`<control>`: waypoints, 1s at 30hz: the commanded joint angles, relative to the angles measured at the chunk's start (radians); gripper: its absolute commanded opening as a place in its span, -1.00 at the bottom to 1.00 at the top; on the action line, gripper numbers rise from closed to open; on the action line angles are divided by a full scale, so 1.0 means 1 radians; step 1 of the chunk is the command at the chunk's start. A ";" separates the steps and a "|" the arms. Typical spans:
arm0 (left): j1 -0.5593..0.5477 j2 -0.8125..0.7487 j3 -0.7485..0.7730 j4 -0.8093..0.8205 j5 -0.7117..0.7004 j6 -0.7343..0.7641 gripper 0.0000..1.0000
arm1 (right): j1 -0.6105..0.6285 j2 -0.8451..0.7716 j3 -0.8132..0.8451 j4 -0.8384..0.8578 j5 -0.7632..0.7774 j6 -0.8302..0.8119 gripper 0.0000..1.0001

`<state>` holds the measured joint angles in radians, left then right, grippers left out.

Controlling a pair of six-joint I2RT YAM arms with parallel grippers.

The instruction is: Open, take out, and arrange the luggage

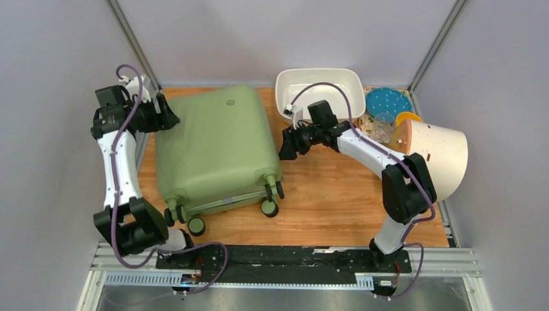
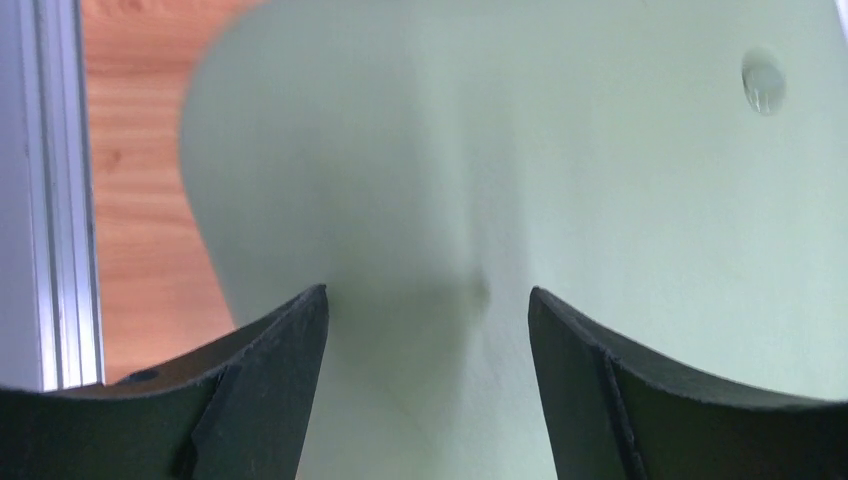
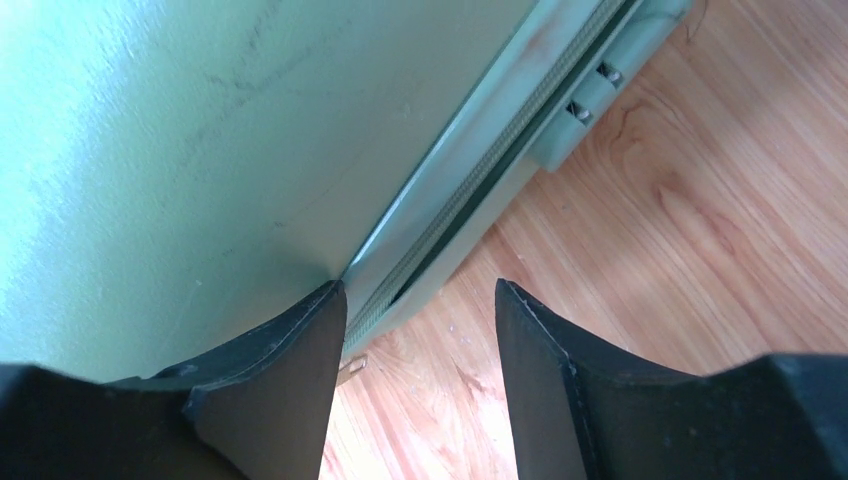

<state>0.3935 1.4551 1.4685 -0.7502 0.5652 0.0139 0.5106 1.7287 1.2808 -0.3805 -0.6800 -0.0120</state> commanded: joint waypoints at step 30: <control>0.188 -0.486 -0.645 -0.575 0.121 0.676 0.72 | 0.210 -0.203 -0.039 -0.204 -0.151 -0.008 0.56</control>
<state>0.6147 0.8310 0.9817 -1.0161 0.8833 0.6773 0.6777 1.4727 1.2007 -0.6853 -0.8124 -0.0917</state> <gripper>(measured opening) 0.881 0.782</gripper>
